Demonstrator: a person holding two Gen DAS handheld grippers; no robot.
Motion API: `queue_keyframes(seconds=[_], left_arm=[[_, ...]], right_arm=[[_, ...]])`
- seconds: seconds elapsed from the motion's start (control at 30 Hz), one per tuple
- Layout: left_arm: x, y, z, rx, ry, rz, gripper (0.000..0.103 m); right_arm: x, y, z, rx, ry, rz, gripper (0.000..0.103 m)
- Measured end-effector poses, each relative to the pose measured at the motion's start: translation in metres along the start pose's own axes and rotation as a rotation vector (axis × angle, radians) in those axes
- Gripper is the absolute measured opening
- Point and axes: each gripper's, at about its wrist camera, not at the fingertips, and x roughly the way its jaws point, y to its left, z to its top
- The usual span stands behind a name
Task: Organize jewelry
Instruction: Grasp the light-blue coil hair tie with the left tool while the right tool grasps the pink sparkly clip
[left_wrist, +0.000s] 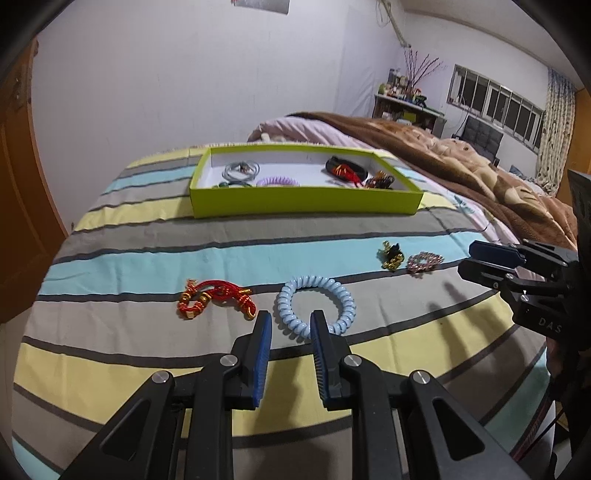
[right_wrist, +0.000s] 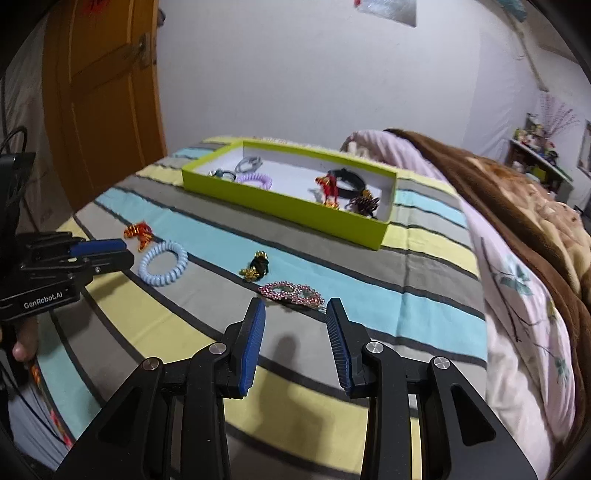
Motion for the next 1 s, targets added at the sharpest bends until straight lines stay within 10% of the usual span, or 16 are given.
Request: queue_keyframes(seconds=[0.7,1.0], left_arm=[[0.023,0.005,0.011,-0.056,0.069,-0.046,0.021],[0.028,0.000,0.013,-0.032,0.078,-0.022,0.021]], right_arm=[[0.048,-0.010,0.018,-0.103,0.129,0.123,0.036],[0.041,-0.012,0.014,0.009,0.121,0.115,0.010]])
